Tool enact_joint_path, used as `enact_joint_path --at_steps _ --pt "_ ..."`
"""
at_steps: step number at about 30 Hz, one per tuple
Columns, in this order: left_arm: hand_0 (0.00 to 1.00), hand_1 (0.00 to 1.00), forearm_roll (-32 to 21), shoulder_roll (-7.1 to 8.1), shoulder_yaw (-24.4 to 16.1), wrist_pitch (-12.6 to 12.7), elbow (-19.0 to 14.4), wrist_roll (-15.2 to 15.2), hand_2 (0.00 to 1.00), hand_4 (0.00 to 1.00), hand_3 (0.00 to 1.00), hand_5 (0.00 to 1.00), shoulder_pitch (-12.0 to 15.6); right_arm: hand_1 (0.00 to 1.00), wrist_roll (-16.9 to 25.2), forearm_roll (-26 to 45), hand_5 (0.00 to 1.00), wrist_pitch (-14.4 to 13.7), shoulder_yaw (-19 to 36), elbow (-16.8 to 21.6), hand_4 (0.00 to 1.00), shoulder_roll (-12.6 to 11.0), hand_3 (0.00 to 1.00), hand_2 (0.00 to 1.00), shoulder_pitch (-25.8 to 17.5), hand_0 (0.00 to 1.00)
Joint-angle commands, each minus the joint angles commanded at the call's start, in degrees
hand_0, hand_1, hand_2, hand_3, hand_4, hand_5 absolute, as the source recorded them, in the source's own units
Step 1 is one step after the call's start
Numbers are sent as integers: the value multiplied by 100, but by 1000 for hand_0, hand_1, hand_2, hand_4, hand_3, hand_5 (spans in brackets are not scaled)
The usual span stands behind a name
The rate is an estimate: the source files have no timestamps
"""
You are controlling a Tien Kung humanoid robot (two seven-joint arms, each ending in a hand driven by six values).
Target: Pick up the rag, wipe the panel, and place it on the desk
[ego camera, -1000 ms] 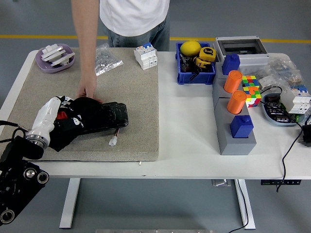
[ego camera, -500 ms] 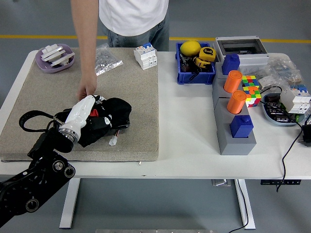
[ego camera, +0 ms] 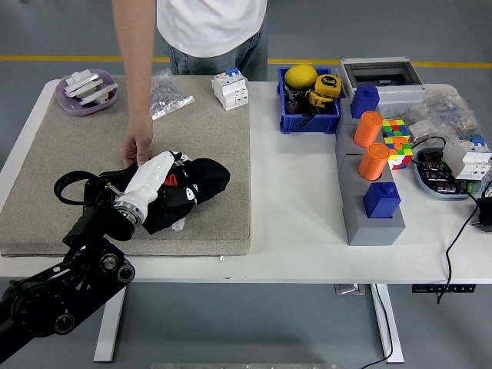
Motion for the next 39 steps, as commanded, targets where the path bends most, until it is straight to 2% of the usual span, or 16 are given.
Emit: enact_joint_path --at_steps 11,15,20,28,33,39 --pt "200 134 133 164 -348 -4 -4 70 499 153 452 2 184 268 5 -59 594 -8 91 0 998 12 631 630 -1 716" --pt "200 134 145 289 -536 7 -47 26 499 153 452 2 365 268 7 -87 594 -9 140 0 998 2 631 630 -11 716" --pt "201 133 225 556 -793 32 -101 -14 498 151 450 2 618 268 5 -79 594 -4 152 0 998 -17 631 630 -52 716" --pt "201 133 319 845 -1220 64 -184 -22 496 148 448 2 794 268 7 -84 595 -1 167 0 998 -37 632 630 -54 716" --pt "201 133 305 938 -1332 85 -110 -74 496 148 448 2 901 268 10 -121 595 -6 227 0 998 -42 632 630 -62 716" --pt "200 133 362 973 -1477 147 -49 -94 496 149 450 2 1084 267 -5 -119 594 -7 229 0 998 -47 632 630 -91 716"
